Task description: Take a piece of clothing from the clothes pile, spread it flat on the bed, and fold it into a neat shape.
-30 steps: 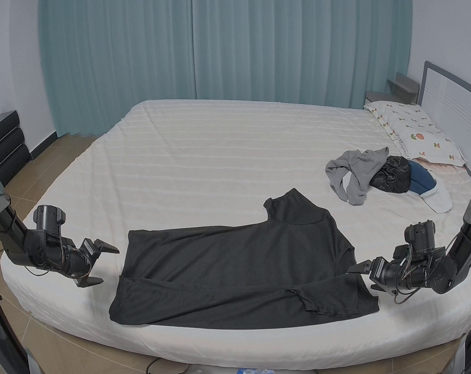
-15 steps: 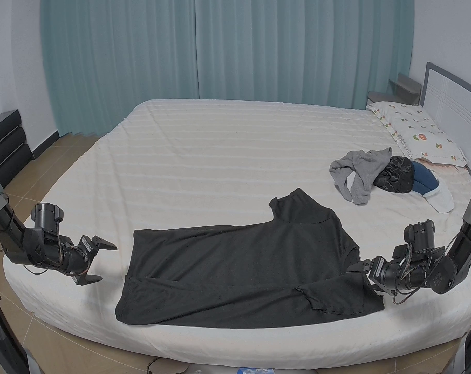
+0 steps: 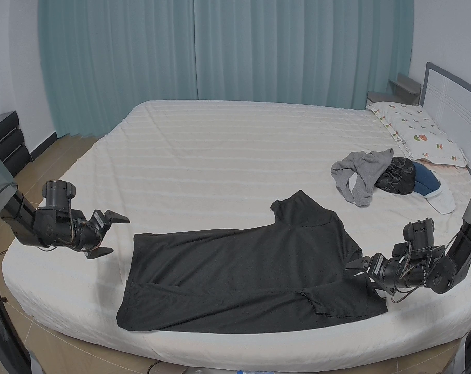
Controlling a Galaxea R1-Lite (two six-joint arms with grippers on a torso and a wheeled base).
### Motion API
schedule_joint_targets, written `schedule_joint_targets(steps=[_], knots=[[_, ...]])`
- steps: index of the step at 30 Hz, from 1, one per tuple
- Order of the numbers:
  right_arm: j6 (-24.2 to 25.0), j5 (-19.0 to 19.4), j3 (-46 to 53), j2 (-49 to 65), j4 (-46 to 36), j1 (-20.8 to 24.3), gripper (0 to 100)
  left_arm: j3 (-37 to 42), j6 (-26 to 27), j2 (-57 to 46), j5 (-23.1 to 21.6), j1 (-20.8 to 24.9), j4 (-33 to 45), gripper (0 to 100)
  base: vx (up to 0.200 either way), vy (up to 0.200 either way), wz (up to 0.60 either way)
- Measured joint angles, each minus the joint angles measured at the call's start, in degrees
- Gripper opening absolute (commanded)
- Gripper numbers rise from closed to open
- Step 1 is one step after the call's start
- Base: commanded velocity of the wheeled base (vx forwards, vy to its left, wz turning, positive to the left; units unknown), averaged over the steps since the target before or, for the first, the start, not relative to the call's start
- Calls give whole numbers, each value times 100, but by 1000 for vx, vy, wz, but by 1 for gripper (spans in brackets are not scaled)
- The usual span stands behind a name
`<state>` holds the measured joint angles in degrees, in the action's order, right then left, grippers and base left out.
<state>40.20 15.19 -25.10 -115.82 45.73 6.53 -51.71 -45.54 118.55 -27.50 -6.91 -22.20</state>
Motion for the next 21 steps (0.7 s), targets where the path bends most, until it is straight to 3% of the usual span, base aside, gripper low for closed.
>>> schedule_joint_targets(steps=[6,11,21], knots=[[-5,-2,7,-2,6,18,100,-853,48,471,118,297,1,100,0,0,0],[-17,2,13,-16,6,24,100,-1518,517,1063,583,413,4,100,0,0,0],[-57,0,41,-55,6,95,100,-1935,1070,1893,866,461,-456,100,0,0,0]])
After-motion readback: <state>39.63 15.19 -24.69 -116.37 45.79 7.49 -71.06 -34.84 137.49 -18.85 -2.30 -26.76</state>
